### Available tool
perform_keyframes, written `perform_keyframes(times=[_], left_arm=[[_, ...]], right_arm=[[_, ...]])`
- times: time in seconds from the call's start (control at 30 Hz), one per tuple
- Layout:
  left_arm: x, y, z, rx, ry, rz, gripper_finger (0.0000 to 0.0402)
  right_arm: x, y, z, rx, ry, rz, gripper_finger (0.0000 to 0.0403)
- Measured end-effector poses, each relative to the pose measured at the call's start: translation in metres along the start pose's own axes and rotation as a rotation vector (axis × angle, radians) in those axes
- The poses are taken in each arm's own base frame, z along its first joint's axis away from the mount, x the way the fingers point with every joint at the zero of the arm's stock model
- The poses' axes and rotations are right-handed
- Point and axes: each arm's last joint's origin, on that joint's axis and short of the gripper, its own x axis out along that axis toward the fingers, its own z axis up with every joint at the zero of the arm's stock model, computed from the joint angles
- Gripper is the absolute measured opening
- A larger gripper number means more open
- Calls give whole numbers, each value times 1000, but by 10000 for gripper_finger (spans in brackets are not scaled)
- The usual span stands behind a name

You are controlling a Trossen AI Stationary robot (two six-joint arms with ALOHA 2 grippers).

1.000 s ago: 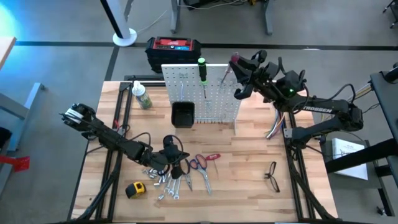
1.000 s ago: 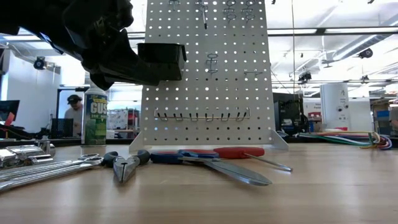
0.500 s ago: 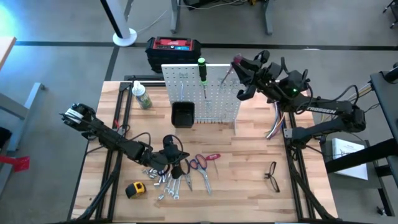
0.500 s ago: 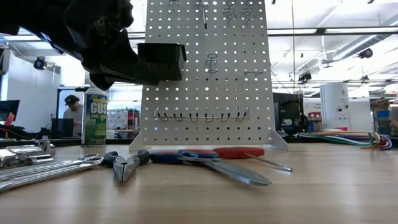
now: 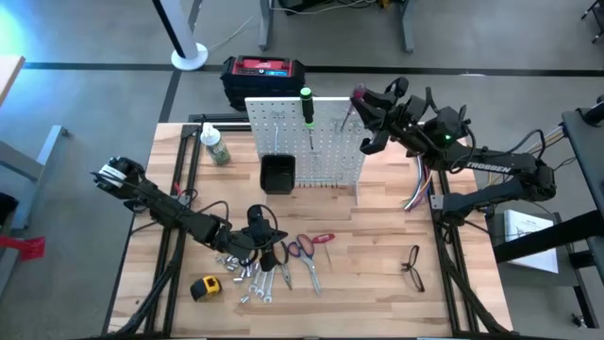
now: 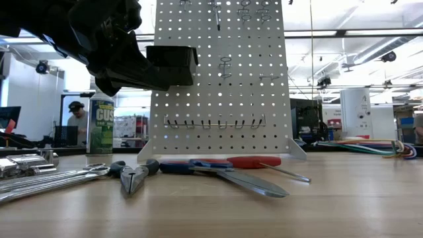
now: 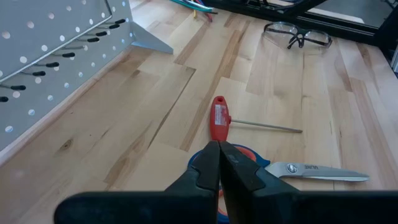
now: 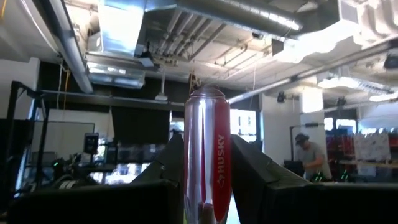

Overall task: Hang tools onto peg board
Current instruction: Hang the red screwdriver on the pegboard

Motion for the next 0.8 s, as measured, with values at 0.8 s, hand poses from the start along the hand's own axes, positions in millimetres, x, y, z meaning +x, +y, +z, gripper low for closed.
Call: perform_keyframes(times=[0.8], left_arm=[[0,0,0,-8,0,1,0]], right_arm=[[-7,4,-29,-21,96,23,86]])
